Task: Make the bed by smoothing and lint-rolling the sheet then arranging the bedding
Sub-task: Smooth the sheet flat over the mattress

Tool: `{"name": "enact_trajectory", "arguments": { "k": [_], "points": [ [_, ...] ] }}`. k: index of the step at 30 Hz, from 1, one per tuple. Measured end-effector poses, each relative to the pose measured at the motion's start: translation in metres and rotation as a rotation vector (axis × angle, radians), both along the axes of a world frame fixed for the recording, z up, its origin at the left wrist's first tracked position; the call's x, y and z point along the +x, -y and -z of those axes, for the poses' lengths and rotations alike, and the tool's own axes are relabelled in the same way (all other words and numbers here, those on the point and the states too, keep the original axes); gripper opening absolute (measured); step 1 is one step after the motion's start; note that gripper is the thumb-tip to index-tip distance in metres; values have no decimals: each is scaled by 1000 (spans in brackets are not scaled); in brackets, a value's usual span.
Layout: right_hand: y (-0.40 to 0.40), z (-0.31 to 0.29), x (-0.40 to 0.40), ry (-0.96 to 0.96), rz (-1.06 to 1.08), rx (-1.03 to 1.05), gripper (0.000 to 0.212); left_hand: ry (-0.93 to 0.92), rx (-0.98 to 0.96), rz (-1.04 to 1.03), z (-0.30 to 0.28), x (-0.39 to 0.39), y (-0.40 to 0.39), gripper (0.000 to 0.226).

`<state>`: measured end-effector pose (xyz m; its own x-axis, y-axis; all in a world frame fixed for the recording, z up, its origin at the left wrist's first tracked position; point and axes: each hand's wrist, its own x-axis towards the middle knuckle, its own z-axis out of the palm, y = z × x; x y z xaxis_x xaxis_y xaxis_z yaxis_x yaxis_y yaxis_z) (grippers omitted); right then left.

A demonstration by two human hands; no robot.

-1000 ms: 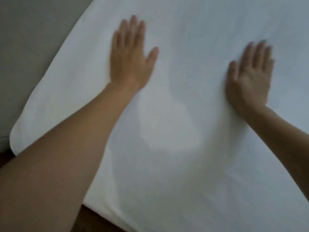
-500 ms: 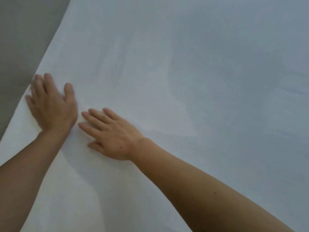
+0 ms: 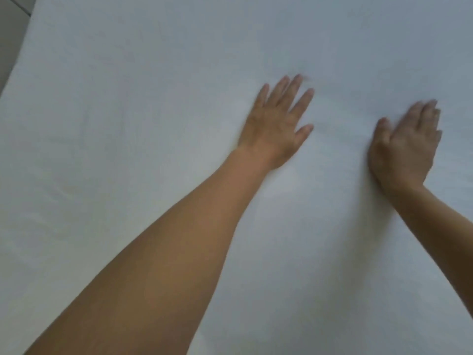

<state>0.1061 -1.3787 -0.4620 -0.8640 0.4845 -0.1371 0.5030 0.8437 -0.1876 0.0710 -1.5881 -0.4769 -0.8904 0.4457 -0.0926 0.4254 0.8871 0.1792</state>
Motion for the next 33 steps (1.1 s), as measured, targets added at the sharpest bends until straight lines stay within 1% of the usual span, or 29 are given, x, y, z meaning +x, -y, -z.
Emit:
{"name": "enact_trajectory", "arguments": {
  "k": [2,4,7,9,11,13,16,20,25,29,33],
  "points": [
    [31,6,-3,3,-101,5,70,-49,-18,-125,5,-13,40,68],
    [78,8,-16,-3,-257,-13,69,-66,-29,-300,7,-28,95,66],
    [161,6,-37,8,-520,-52,68,-66,-55,-500,0,-46,177,66],
    [220,4,-41,24,-694,-94,67,-54,-46,-649,-3,-47,228,66],
    [273,3,-33,33,-825,-137,66,-53,-47,-778,-4,-37,274,66],
    [313,3,-19,38,-924,-157,66,-57,-28,-852,-6,-24,310,67],
    [351,4,5,41,-1059,-141,66,-45,-8,-848,-4,-4,339,63],
    [372,2,41,73,-1236,-90,66,-51,17,-844,-3,17,347,61],
    [355,-5,85,132,-1446,-84,64,-1,-20,-970,-11,79,335,60],
    [334,-5,145,159,-1459,-128,63,-7,-11,-999,-11,159,331,60],
    [332,3,208,116,-1445,-141,63,-8,2,-1168,-8,245,335,61]
  ]
}}
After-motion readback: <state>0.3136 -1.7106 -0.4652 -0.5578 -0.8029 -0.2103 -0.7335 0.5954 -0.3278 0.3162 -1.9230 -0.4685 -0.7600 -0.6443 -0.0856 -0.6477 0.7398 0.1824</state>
